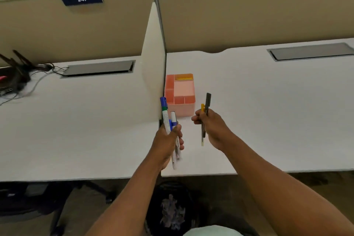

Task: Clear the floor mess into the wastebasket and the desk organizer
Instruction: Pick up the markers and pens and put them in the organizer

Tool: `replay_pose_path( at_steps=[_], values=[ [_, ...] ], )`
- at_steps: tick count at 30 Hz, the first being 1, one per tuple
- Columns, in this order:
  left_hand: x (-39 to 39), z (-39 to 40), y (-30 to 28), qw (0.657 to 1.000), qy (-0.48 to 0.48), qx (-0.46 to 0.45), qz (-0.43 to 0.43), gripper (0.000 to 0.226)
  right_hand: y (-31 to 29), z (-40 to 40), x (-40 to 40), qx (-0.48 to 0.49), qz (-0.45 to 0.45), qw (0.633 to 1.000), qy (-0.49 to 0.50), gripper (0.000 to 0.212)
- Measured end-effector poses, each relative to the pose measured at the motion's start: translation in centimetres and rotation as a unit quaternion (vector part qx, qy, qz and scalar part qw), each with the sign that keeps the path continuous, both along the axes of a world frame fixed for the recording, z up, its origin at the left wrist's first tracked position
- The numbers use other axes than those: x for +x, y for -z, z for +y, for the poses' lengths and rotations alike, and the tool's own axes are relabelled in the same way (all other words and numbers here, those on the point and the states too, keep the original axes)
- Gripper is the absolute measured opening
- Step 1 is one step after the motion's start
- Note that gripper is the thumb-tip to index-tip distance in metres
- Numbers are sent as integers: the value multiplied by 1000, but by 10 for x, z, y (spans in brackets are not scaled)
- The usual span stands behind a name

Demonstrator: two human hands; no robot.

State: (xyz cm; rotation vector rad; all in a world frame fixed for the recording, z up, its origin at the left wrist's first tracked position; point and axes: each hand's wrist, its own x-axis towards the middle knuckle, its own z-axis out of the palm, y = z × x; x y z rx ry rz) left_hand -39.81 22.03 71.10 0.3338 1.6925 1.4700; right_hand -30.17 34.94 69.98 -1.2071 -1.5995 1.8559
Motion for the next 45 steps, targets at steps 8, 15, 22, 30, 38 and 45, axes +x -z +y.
replay_pose_path(
  at_steps=[8,15,22,30,38,45],
  values=[
    [-70,125,-5,987,-92,48,119,18,-1,106,-82,111,-1,993,-42,20],
    [-110,187,12,985,-112,56,119,30,21,144,-106,217,-87,970,-72,25],
    [-115,214,58,967,-137,12,214,18,50,161,-110,211,-150,959,-116,31],
    [-102,211,96,952,-122,-35,278,26,66,171,-122,249,-240,922,-174,27],
    [-101,201,101,936,-113,-64,327,22,73,167,-124,262,-254,914,-179,25],
    [-98,201,100,922,-142,-43,357,29,70,166,-124,264,-252,913,-183,29]
  ],
)
